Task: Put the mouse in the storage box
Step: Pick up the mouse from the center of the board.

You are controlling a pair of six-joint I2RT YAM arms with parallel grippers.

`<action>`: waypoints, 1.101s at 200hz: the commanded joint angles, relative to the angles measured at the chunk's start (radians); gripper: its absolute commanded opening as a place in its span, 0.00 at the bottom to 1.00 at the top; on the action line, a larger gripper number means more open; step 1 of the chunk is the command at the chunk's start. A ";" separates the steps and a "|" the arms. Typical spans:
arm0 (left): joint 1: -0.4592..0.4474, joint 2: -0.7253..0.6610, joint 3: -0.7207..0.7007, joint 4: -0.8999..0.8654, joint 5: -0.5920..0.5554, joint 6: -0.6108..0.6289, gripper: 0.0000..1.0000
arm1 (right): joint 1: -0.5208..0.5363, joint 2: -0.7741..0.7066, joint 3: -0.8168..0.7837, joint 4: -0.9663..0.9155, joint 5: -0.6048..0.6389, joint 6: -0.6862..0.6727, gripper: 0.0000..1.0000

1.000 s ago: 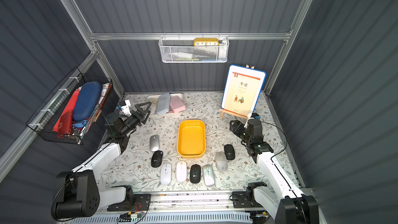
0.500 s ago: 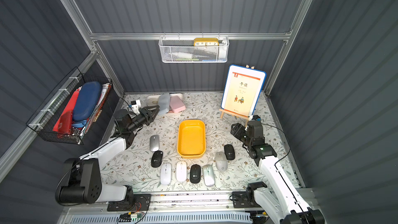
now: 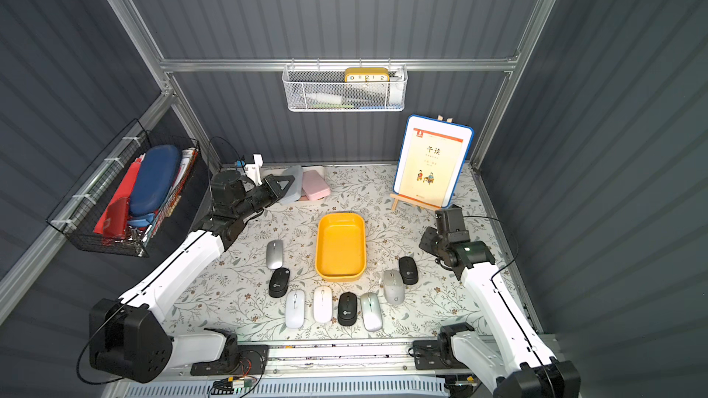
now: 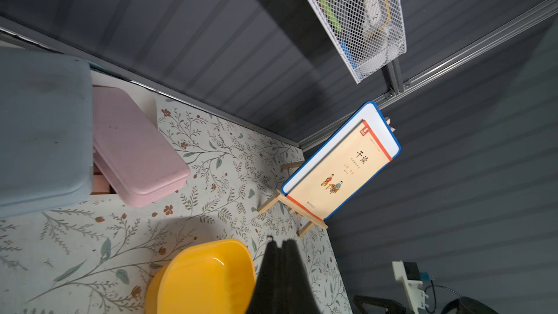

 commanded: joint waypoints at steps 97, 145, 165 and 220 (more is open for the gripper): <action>0.003 0.162 0.157 -0.286 -0.253 0.057 0.07 | 0.002 0.009 -0.135 0.134 -0.027 0.004 0.52; 0.005 0.290 0.288 -0.423 -0.144 0.171 0.42 | 0.004 0.112 -0.054 0.078 -0.055 -0.034 0.59; 0.005 0.285 0.285 -0.458 -0.178 0.173 0.60 | 0.012 0.162 -0.024 0.037 -0.025 -0.057 0.62; -0.037 0.272 0.175 -0.532 -0.141 0.136 0.70 | 0.081 0.258 0.027 -0.093 -0.028 -0.098 0.69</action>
